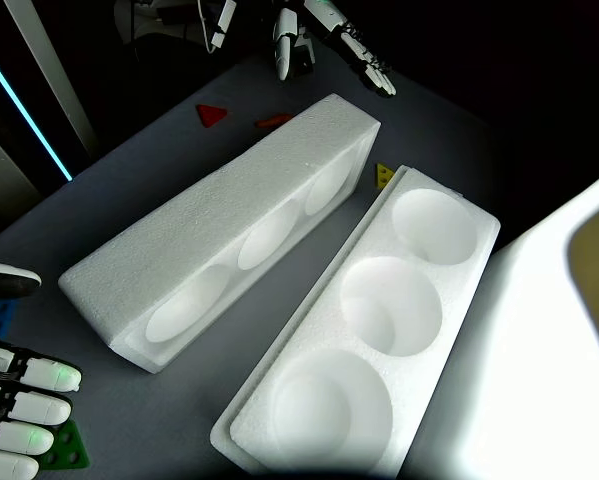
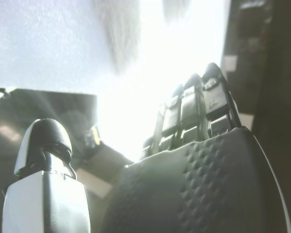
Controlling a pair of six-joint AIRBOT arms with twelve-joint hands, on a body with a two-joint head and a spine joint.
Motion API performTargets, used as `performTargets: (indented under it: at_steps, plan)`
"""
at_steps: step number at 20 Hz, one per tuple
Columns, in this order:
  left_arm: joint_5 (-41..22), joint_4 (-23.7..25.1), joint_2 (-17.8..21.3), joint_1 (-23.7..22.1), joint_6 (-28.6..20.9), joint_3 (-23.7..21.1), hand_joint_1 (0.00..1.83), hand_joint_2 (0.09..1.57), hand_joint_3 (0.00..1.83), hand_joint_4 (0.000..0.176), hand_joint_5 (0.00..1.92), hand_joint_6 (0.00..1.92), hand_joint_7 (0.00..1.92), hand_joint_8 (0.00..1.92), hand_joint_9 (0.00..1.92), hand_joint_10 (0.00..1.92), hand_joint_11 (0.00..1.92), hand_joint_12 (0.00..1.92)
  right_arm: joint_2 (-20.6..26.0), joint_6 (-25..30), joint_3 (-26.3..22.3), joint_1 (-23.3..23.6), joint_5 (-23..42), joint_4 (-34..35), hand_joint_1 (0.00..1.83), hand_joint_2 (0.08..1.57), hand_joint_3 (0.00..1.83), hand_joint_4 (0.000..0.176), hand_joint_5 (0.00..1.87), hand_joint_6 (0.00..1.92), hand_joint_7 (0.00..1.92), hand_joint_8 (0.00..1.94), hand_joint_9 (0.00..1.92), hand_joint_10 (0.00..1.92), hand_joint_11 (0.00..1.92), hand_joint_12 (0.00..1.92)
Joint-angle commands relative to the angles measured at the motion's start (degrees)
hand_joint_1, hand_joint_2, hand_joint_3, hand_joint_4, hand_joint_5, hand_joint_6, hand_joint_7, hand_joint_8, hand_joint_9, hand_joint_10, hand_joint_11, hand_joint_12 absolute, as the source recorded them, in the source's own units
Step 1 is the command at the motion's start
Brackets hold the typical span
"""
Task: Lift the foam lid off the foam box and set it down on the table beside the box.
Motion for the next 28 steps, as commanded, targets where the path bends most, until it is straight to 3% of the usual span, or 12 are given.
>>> performTargets:
  at_steps: [1, 3, 6, 8, 10, 16, 18, 20, 23, 26, 27, 28]
  plan:
    - [-8.81, 0.53, 1.04, -0.79, 0.54, 0.23, 0.46, 1.06, 0.0, 0.092, 0.0, 0.0, 0.0, 0.0, 0.0, 0.0, 0.0, 0.0, 1.05, -0.26, 0.01, 0.42, 8.5, 0.23, 0.41, 1.18, 0.01, 0.042, 0.0, 0.0, 0.0, 0.0, 0.0, 0.0, 0.0, 0.0]
    - [-9.58, 1.39, 2.15, -2.03, 1.72, 0.27, 0.48, 1.1, 0.01, 0.025, 0.01, 0.0, 0.0, 0.0, 0.0, 0.0, 0.01, 0.0, 1.52, -1.03, 0.02, 1.18, 9.24, -0.45, 0.43, 1.18, 0.01, 0.028, 0.0, 0.0, 0.0, 0.0, 0.0, 0.0, 0.0, 0.0]
    - [-9.48, 3.65, 3.23, -5.63, 3.61, 0.93, 0.41, 1.13, 0.02, 0.039, 0.02, 0.01, 0.0, 0.0, 0.0, 0.0, 0.0, 0.0, 2.07, -2.32, 0.2, 3.41, 9.84, -2.16, 0.41, 1.21, 0.0, 0.074, 0.0, 0.0, 0.0, 0.0, 0.0, 0.0, 0.01, 0.3]
    - [-6.9, 6.57, 3.18, -9.84, 4.23, 2.27, 0.35, 1.13, 0.01, 0.094, 0.0, 0.0, 0.0, 0.0, 0.0, 0.0, 0.0, 0.0, 2.07, -3.15, 0.71, 5.33, 9.62, -3.76, 0.43, 1.21, 0.0, 0.062, 0.0, 0.0, 0.0, 0.0, 0.0, 0.0, 0.0, 0.94]
    - [-3.02, 10.18, 2.42, -14.61, 4.38, 3.82, 0.36, 1.1, 0.0, 0.137, 0.03, 0.01, 0.0, 0.0, 0.0, 0.0, 0.0, 0.0, 2.02, -3.7, 1.23, 7.51, 8.49, -5.34, 0.4, 1.24, 0.0, 0.086, 0.0, 0.0, 0.0, 0.0, 0.0, 0.0, 0.0, 1.06]
    - [3.94, 17.66, -0.53, -23.3, 3.63, 7.09, 0.42, 1.12, 0.0, 0.11, 0.03, 0.01, 0.0, 0.0, 0.0, 0.0, 0.0, 0.0, 0.21, -4.5, 3.59, 14.52, 3.28, -10.09, 0.4, 1.22, 0.0, 0.079, 0.0, 0.0, 0.0, 0.0, 0.0, 0.0, 0.0, 0.76]
    - [4.78, 18.52, -0.84, -24.23, 3.45, 7.53, 0.35, 1.12, 0.0, 0.086, 0.03, 0.01, 0.0, 0.0, 0.0, 0.0, 0.0, 0.0, -0.13, -4.92, 4.07, 16.31, 1.76, -11.12, 0.36, 1.23, 0.0, 0.087, 0.0, 0.0, 0.0, 0.0, 0.0, 0.0, 0.0, 0.24]
    - [5.68, 19.4, -1.21, -25.61, 3.45, 8.11, 0.4, 1.14, 0.01, 0.062, 0.03, 0.01, 0.0, 0.0, 0.0, 0.0, 0.0, 0.0, -0.14, -5.63, 4.26, 17.7, 0.76, -11.94, 0.37, 1.23, 0.0, 0.038, 0.0, 0.0, 0.0, 0.0, 0.0, 0.0, 0.0, 0.01]
    - [7.08, 21.19, -1.84, -27.5, 3.0, 8.96, 0.37, 1.13, 0.0, 0.049, 0.02, 0.0, 0.0, 0.0, 0.0, 0.0, 0.0, 0.0, -0.15, -5.93, 4.52, 18.17, 0.59, -12.35, 0.44, 1.2, 0.0, 0.037, 0.0, 0.0, 0.0, 0.0, 0.0, 0.0, 0.0, 0.0]
    - [7.18, 22.16, -1.99, -28.63, 2.93, 9.09, 0.35, 1.13, 0.0, 0.058, 0.03, 0.01, 0.0, 0.0, 0.0, 0.0, 0.0, 0.0, -0.14, -6.23, 4.52, 18.73, 0.8, -12.86, 0.46, 1.2, 0.0, 0.022, 0.0, 0.0, 0.0, 0.0, 0.0, 0.0, 0.0, 0.0]
    - [7.05, 22.56, -2.1, -29.04, 2.93, 9.13, 0.36, 1.14, 0.01, 0.062, 0.03, 0.01, 0.0, 0.0, 0.0, 0.0, 0.0, 0.0, -0.11, -6.23, 4.51, 18.78, 1.12, -13.04, 0.47, 1.2, 0.0, 0.051, 0.0, 0.0, 0.0, 0.0, 0.0, 0.0, 0.0, 0.0]
    - [7.01, 22.71, -2.15, -29.2, 2.94, 9.14, 0.37, 1.21, 0.03, 0.083, 0.05, 0.01, 0.0, 0.0, 0.0, 0.0, 0.0, 0.0, -0.08, -6.24, 4.5, 18.78, 1.24, -13.12, 0.42, 1.24, 0.01, 0.0, 0.0, 0.0, 0.0, 0.0, 0.0, 0.0, 0.03, 0.02]
